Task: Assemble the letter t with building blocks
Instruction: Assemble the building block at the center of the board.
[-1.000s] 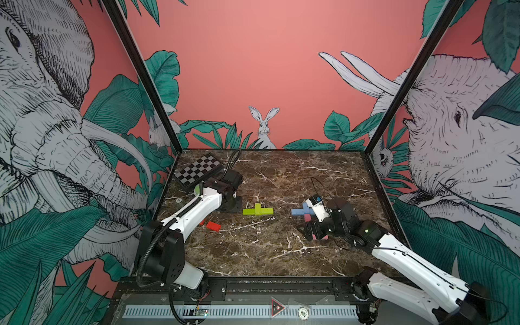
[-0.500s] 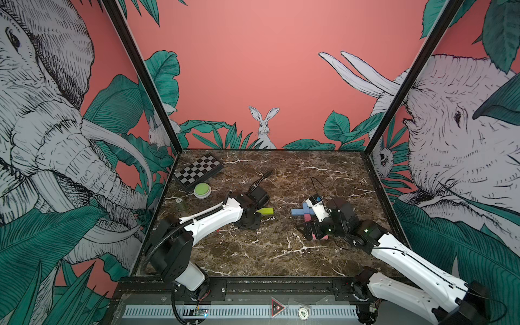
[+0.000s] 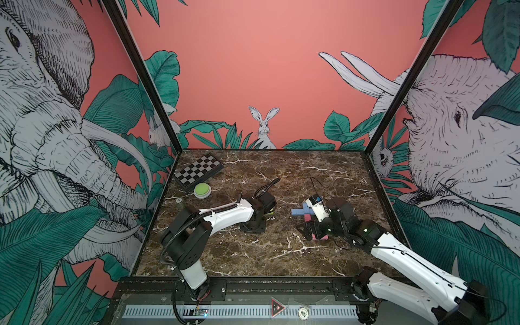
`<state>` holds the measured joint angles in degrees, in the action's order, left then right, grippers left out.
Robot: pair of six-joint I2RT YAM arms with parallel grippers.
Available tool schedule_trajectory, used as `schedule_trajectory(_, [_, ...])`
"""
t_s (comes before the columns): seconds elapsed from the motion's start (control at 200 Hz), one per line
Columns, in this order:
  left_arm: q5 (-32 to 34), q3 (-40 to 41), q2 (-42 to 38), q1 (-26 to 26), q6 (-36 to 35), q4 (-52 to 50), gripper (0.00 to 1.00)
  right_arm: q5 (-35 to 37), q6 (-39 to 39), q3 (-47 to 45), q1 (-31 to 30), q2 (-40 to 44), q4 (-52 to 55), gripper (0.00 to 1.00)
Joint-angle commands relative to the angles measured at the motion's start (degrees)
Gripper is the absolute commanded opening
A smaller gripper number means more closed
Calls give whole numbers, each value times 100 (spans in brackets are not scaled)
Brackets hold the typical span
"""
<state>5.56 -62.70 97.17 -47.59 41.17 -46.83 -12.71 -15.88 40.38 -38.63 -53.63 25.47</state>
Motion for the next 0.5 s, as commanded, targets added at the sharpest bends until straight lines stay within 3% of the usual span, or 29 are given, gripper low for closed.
schedule_trajectory(0.0, [138, -184, 131, -35, 119, -32, 22, -72, -53, 85, 6, 1, -153, 98])
schedule_trajectory(0.32, [44, -391, 440, -31, 77, 25, 26, -58, -45, 69, 5, 36, -118, 99])
schedule_trajectory(0.495, [39, -371, 484, -31, 71, 50, 40, -72, -55, 41, 5, 45, -122, 99])
